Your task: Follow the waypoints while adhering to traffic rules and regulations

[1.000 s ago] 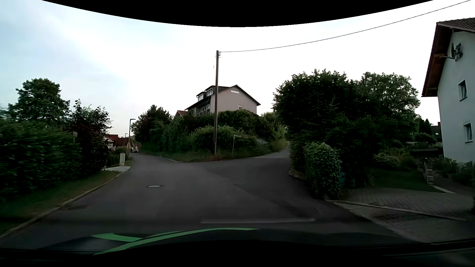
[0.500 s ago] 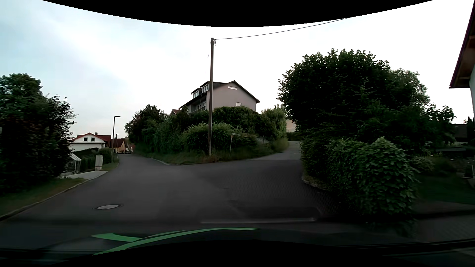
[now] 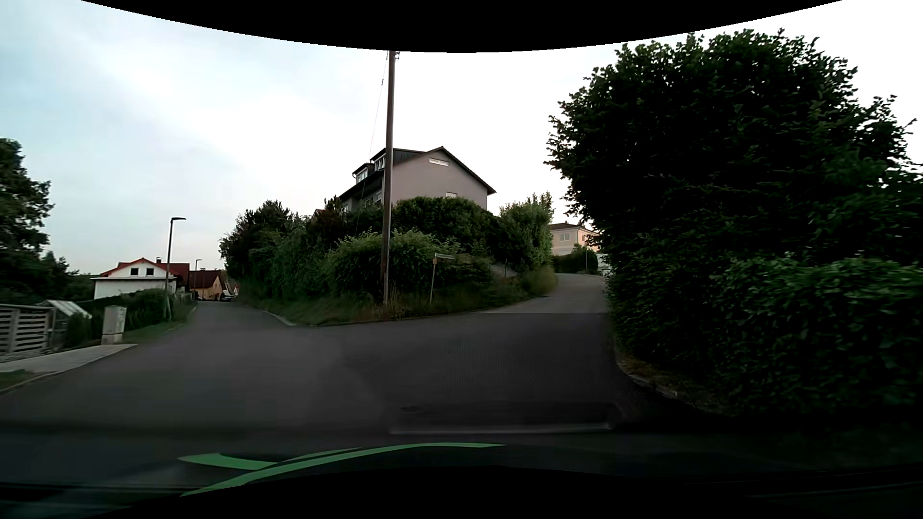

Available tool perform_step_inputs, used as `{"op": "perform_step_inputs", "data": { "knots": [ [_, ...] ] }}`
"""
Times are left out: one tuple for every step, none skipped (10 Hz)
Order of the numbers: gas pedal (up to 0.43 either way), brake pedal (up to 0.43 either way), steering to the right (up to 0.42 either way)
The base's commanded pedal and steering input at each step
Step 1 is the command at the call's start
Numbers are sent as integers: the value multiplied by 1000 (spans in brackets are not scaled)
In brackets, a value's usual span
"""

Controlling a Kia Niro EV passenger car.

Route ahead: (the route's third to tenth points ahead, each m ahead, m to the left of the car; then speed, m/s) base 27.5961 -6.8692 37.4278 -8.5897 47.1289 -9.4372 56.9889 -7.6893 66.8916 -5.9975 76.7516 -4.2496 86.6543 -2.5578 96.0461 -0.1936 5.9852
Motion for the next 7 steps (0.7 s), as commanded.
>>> {"op": "perform_step_inputs", "data": {
  "knots": [
    [118,0,74],
    [118,0,81],
    [130,0,91],
    [130,0,100],
    [138,0,110],
    [150,0,119],
    [150,0,128]
  ]
}}
